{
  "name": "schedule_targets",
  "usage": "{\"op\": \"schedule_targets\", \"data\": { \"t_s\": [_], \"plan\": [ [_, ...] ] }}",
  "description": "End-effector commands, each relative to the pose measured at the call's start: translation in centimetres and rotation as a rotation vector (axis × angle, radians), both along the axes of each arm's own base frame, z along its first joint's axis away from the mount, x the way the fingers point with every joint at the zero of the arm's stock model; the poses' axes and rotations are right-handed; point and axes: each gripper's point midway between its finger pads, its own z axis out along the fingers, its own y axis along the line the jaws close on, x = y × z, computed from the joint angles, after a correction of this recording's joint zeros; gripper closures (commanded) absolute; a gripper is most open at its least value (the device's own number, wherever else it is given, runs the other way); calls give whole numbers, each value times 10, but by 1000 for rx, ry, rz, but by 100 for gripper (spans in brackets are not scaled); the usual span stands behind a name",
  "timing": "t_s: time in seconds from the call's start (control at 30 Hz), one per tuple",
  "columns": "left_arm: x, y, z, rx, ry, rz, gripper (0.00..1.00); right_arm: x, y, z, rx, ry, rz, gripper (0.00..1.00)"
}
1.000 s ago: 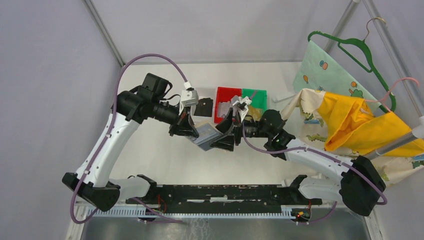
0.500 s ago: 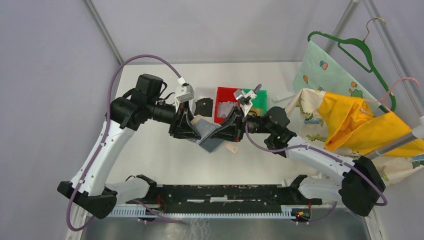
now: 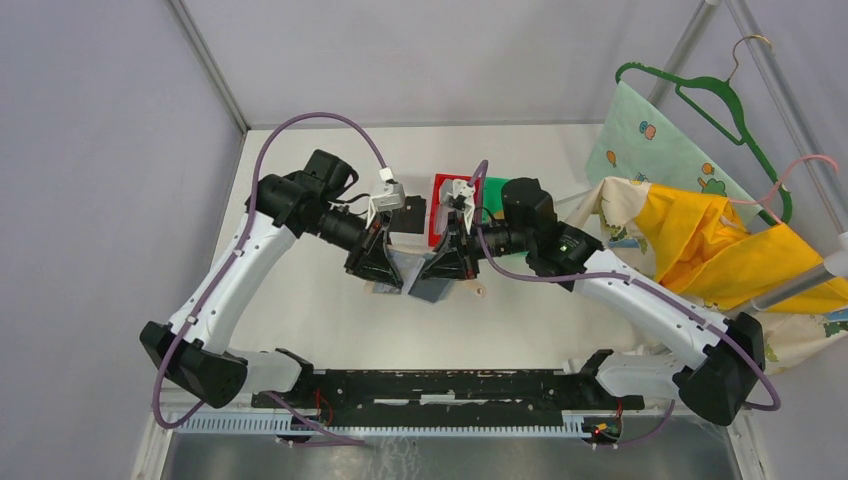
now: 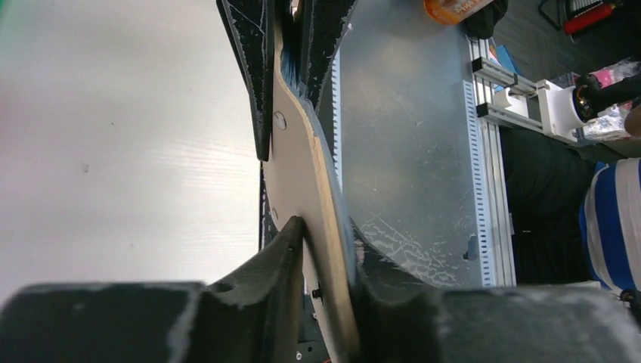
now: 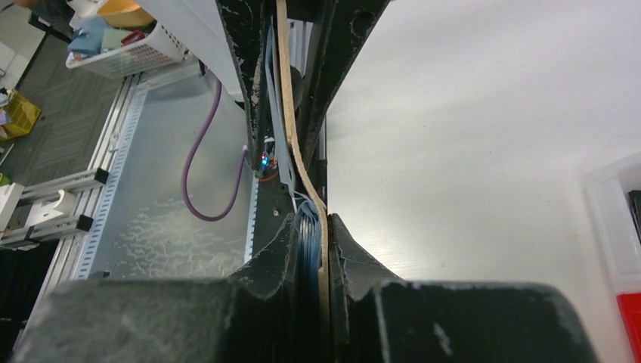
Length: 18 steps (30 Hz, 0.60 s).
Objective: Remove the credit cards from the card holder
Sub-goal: Remove the credit card from the card holder.
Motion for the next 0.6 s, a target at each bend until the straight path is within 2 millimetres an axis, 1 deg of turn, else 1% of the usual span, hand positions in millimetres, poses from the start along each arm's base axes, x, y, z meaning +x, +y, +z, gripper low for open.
{"op": "schedule_targets", "data": {
  "t_s": [0.0,0.1,0.13,0.2,0.23,0.3,0.37,0.4,0.47,0.53,0.57],
  "plan": [
    [-15,1,18,-75,-30,-78,75,1,-1,5,-24,-64,21,100],
    [-15,1,18,-72,-37,-78,90,-4,0,12,6,-69,50,100],
    [-15,1,18,-74,-39,-81,93,-8,0,16,23,-74,72,100],
    [-17,2,21,-77,-41,-88,97,-13,-1,23,56,-90,97,98],
    [-19,2,22,-84,-40,-95,98,-13,-2,23,64,-98,98,93],
    [-21,2,25,-92,-19,-99,98,-7,-5,23,84,-105,87,74],
    [-21,1,26,-96,4,-96,98,6,-10,23,123,-79,47,60],
    [-20,0,25,-92,18,-91,98,12,-12,27,149,-58,28,55],
    [-14,0,23,-78,44,-68,98,26,-20,33,182,-28,-28,50],
    [-1,2,21,-64,93,-15,98,40,-30,49,219,-52,-107,41],
    [9,5,19,-56,119,26,98,46,-34,56,234,-67,-148,37]
  ]
}}
